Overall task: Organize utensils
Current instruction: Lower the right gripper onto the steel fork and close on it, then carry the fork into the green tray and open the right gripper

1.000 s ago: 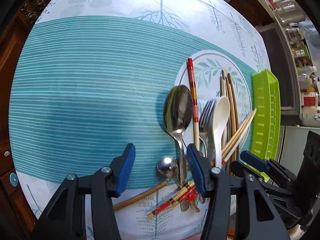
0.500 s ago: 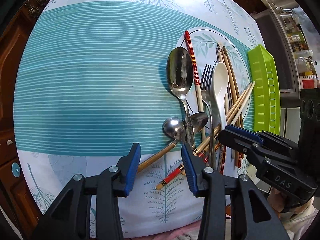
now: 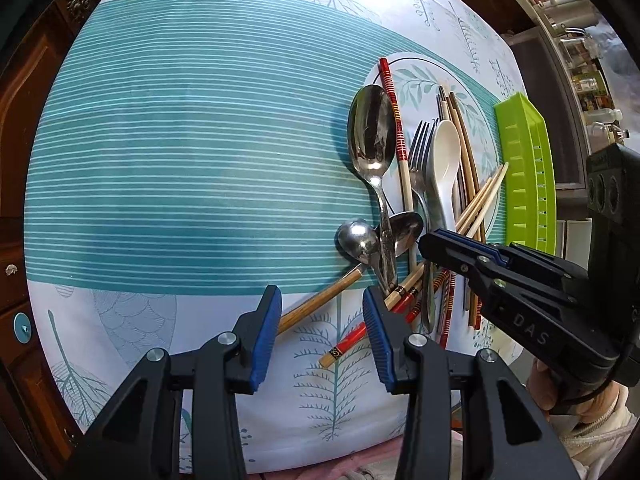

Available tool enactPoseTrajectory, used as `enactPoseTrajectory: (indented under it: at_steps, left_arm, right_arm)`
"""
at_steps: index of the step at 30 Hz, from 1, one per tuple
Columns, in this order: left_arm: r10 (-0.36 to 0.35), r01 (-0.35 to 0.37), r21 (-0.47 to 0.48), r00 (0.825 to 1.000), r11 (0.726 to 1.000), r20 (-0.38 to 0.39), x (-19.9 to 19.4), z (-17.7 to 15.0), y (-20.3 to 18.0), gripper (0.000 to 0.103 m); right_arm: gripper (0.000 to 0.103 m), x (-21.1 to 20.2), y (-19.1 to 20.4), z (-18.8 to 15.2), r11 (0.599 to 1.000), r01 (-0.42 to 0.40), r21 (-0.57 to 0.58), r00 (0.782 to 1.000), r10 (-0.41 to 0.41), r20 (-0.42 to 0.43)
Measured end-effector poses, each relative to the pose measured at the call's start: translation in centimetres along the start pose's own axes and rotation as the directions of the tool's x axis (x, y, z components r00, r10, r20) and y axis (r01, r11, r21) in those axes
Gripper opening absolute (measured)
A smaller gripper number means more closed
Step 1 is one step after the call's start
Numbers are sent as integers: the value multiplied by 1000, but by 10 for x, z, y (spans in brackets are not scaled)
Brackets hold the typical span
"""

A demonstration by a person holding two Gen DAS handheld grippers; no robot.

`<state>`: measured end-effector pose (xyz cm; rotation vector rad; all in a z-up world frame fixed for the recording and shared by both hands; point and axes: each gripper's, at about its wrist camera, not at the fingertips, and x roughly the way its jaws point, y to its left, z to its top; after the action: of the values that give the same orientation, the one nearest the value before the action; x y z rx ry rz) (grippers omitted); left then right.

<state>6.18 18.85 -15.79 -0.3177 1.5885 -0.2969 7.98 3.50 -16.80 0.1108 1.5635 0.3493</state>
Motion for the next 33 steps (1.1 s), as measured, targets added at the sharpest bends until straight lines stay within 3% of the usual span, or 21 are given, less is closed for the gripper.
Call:
enactPoseTrajectory:
  at_steps: [7, 12, 19, 33]
  left_arm:
    - [-14, 14, -8, 1000, 1000, 8, -3, -1, 5, 41]
    - [-22, 22, -8, 1000, 1000, 5, -4, -3, 9, 41]
    - [-26, 26, 0, 1000, 1000, 8, -7, -3, 8, 41]
    - [-35, 32, 60, 999, 998, 38, -17, 0, -31, 41]
  right_arm:
    - [7, 9, 9, 4, 999, 41, 5, 999, -41, -9]
    - [8, 16, 2, 9, 998, -13, 67, 999, 16, -42]
    - [4, 12, -7, 9, 994, -48, 102, 999, 49, -3]
    - [2, -40, -18, -13, 984, -151, 100, 986, 142, 91]
